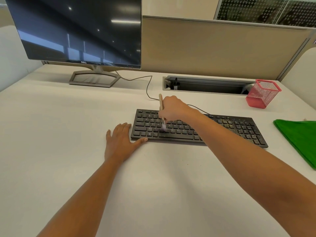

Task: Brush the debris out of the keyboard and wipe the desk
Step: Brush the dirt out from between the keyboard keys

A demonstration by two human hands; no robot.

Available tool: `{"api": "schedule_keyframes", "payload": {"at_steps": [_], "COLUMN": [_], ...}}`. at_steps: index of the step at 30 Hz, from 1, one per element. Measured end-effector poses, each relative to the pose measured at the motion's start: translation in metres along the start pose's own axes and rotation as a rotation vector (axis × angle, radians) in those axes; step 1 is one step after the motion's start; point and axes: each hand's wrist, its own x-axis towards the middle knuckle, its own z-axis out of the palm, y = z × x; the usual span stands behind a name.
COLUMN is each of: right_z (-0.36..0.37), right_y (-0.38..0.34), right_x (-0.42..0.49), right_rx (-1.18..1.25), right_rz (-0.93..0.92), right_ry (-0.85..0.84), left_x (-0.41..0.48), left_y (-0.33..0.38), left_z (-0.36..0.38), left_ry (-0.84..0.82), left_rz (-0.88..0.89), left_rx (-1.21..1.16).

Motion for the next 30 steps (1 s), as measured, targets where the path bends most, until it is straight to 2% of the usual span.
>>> {"api": "schedule_keyframes", "payload": {"at_steps": [5, 12, 18, 21, 26, 30], "right_z": [0.008, 0.013, 0.008, 0.014, 0.014, 0.012], "right_y": [0.002, 0.001, 0.010, 0.011, 0.010, 0.009], "right_x": [0.002, -0.008, 0.003, 0.000, -0.006, 0.000], "right_rx": [0.188, 0.234, 0.380, 0.375, 0.295, 0.379], "right_rz": [0.037, 0.112, 0.125, 0.124, 0.091, 0.038], "right_ry": [0.066, -0.114, 0.107, 0.091, -0.071, 0.062], "left_x": [0.000, 0.000, -0.001, -0.001, -0.002, -0.002], "left_y": [0.000, 0.001, 0.001, 0.001, 0.002, 0.002], "left_z": [-0.001, -0.002, -0.002, -0.002, -0.003, -0.003], "left_ry": [0.005, -0.008, -0.002, -0.007, -0.010, -0.008], "left_rz": [0.006, 0.000, 0.005, 0.004, 0.001, 0.003], "left_rx": [0.001, 0.000, -0.003, 0.005, 0.006, 0.009]}}
